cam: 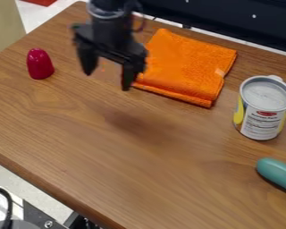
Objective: Remove the can on the table
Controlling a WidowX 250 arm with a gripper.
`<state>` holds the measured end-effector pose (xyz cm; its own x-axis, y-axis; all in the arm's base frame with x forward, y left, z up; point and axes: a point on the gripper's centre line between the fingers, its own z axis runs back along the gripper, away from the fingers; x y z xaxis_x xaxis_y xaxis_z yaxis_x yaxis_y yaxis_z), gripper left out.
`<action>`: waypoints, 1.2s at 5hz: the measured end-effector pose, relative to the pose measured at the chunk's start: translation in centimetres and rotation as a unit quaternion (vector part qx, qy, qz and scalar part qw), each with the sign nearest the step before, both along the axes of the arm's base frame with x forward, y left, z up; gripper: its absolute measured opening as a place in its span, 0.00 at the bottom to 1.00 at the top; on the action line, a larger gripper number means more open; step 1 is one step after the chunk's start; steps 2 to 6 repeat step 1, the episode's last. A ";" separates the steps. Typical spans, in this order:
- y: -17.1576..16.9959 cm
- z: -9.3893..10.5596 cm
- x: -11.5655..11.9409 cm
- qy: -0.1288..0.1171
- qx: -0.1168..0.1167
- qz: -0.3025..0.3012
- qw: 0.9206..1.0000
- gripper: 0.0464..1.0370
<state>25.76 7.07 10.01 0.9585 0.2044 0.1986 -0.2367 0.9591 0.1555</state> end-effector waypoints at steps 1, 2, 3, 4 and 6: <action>1.7 -0.5 -0.4 0.000 -0.007 0.063 0.998 0.96; 1.7 -0.5 -0.4 0.000 -0.007 0.063 0.998 0.96; 1.7 -0.5 -0.4 0.000 -0.007 0.063 0.998 0.96; 1.7 -0.5 -0.4 0.000 -0.007 0.063 0.998 0.96; 1.7 -0.5 -0.4 0.000 -0.007 0.063 0.998 0.96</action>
